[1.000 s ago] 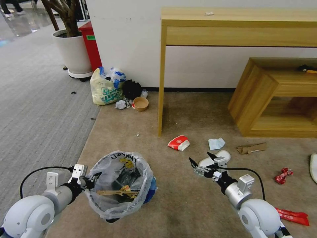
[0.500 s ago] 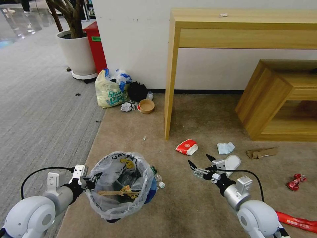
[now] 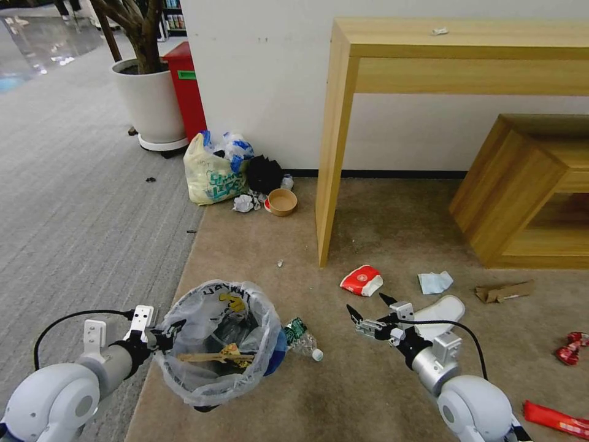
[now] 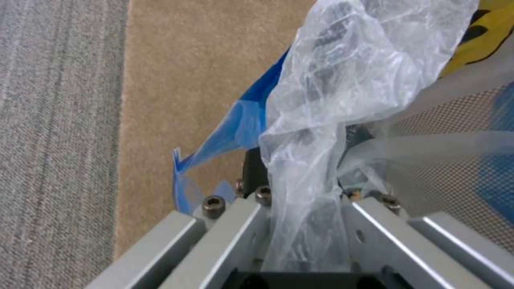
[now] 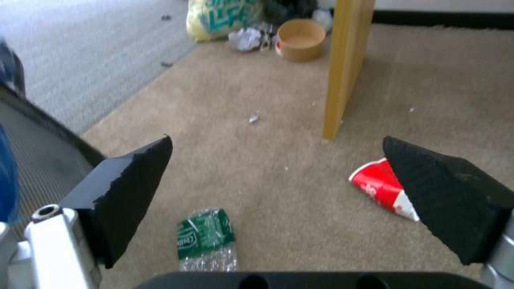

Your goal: Pick up the trash bin and place the garbage on the floor into it.

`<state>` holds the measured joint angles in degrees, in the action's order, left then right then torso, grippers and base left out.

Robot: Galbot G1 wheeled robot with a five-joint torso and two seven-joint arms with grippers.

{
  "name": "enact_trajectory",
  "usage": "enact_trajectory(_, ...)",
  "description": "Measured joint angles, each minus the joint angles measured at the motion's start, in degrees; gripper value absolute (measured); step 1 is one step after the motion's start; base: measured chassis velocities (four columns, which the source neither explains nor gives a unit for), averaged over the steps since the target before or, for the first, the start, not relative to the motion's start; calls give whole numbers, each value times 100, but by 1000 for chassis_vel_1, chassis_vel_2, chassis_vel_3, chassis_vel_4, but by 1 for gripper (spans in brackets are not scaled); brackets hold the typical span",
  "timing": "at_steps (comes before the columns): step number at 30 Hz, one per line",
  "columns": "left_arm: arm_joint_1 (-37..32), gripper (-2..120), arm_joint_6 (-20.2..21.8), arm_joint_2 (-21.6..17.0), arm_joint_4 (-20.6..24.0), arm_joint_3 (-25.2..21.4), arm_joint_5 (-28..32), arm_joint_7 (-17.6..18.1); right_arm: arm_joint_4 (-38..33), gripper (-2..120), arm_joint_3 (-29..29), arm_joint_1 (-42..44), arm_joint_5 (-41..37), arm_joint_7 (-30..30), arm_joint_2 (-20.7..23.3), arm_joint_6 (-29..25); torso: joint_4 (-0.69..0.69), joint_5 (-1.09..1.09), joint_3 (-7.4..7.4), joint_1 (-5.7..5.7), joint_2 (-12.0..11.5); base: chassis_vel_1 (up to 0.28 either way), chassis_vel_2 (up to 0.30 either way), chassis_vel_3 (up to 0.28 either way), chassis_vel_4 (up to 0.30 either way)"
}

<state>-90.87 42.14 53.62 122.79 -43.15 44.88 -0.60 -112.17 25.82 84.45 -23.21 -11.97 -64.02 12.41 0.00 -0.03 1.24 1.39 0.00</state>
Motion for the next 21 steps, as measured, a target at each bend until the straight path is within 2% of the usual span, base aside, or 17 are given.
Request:
enact_trajectory(7,12,0,0,31,-14,-5,4,5,389,100,-181,-177,173,-76,55,215,0,1,0,0,0,0,5,2,-9)
enact_trajectory(16,23,0,0,-14,-15,-20,18,28,1183,100,-964,-669,303,-140,-10,662,0,1,0,0,0,0,0,0,0)
enact_trajectory(18,23,0,0,-14,-15,-20,18,28,1183,100,-964,-669,303,-140,-10,662,0,1,0,0,0,0,0,0,0)
enact_trajectory(21,35,0,0,-24,0,11,29,72,1875,100,-1492,-1095,517,-109,-149,888,0,0,0,0,0,0,0,0,0)
